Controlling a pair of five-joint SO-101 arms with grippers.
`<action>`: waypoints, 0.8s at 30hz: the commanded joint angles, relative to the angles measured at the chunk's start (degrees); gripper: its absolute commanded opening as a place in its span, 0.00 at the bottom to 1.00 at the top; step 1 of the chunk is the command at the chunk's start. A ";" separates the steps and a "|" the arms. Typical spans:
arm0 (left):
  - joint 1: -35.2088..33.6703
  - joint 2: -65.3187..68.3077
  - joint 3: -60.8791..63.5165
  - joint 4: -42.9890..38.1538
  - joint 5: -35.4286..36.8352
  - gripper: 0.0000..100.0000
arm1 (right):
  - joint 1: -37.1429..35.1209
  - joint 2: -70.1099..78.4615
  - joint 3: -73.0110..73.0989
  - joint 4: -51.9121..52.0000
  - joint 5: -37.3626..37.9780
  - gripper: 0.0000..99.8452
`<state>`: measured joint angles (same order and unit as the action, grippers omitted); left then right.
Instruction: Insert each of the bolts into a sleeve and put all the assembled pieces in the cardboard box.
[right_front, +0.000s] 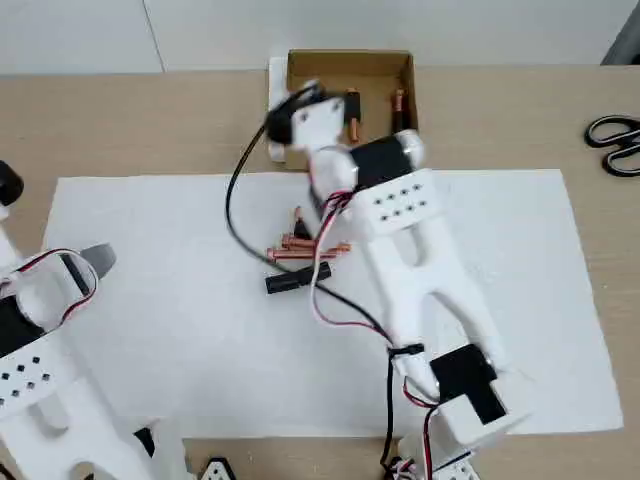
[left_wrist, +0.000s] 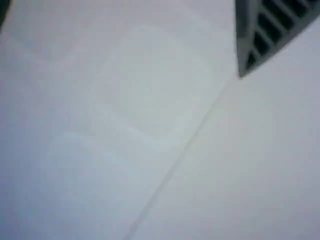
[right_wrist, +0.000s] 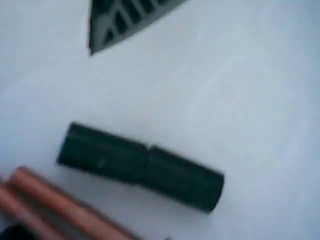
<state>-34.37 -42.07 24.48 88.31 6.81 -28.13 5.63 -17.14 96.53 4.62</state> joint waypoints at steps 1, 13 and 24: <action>-0.18 -0.26 0.22 -1.23 0.26 0.30 | -2.95 -1.36 1.93 -0.84 2.02 0.33; -0.88 -0.35 5.32 -2.90 0.18 0.30 | -13.85 4.09 1.76 0.13 23.74 0.34; -1.76 -0.35 5.67 -2.99 0.26 0.30 | -18.15 10.07 2.90 -1.27 33.58 0.34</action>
<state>-36.04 -42.07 30.29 86.37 6.99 -46.15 15.03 -14.07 96.44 37.49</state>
